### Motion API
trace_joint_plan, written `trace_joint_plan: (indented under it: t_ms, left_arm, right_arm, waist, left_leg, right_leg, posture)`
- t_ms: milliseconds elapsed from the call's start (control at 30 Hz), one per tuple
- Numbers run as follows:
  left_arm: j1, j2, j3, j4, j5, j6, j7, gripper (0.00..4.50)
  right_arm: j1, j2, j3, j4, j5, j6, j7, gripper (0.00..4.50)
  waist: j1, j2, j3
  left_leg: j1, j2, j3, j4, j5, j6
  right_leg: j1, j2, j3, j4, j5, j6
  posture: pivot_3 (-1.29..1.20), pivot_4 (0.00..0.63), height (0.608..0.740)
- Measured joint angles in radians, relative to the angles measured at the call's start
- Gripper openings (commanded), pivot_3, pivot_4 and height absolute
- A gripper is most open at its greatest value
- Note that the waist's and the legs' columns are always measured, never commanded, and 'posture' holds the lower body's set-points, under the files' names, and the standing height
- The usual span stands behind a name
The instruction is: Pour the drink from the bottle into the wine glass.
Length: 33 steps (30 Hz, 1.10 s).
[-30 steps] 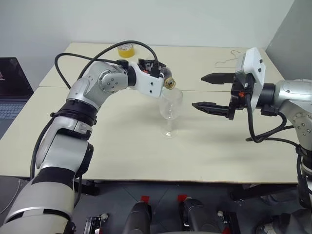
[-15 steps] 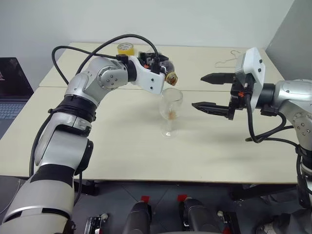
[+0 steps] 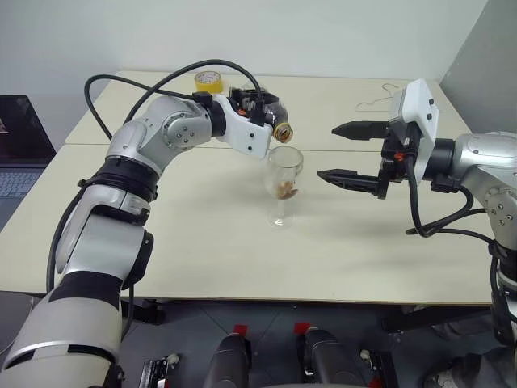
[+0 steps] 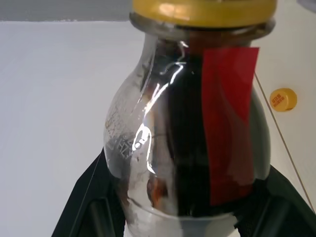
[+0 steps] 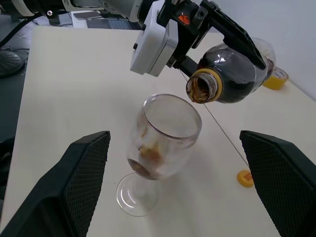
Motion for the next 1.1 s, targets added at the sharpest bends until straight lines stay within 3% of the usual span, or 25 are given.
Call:
trace_joint_plan:
  t_ms: [300, 400, 767, 1100]
  left_arm:
    - [0.0, 0.005, 0.0, 0.002, -0.01, 0.017, -0.005, 2.54]
    - [0.007, -0.017, 0.038, 0.007, -0.117, 0.091, -0.077, 2.54]
    - [0.138, -0.055, 0.253, -0.15, -0.53, 0.552, -0.327, 2.54]
    - [0.261, -0.062, 0.524, -0.348, -0.779, 1.036, -0.176, 2.54]
  right_arm:
    - [0.0, 0.004, 0.005, 0.001, 0.0, -0.001, 0.001, 4.5]
    - [0.0, 0.006, 0.007, 0.002, -0.001, -0.001, 0.001, 4.5]
    - [0.0, 0.008, 0.019, 0.006, -0.002, -0.006, 0.005, 4.5]
    - [-0.009, 0.012, 0.039, 0.033, -0.008, -0.022, 0.032, 4.5]
  waist:
    - [0.0, 0.0, 0.0]
    - [0.0, 0.0, 0.0]
    - [-0.002, 0.0, 0.0]
    - [-0.004, 0.0, 0.0]
  left_leg:
    - [0.0, 0.0, 0.0, 0.0, 0.0, 0.0]
    - [0.0, 0.0, 0.0, 0.0, 0.0, 0.0]
    - [0.0, 0.001, 0.0, 0.002, 0.0, 0.0]
    - [0.002, 0.002, -0.001, 0.005, 0.0, 0.0]
  right_leg:
    - [0.0, 0.0, 0.0, 0.0, 0.0, 0.0]
    - [0.0, 0.0, 0.0, 0.0, 0.0, 0.0]
    - [0.0, 0.0, 0.0, 0.003, 0.0, 0.0]
    - [0.0, 0.0, 0.001, 0.008, 0.0, 0.0]
  posture:
    - [0.0, 0.15, 0.74]
    - [0.0, 0.15, 0.74]
    - [0.0, 0.15, 0.74]
    - [0.0, 0.15, 0.74]
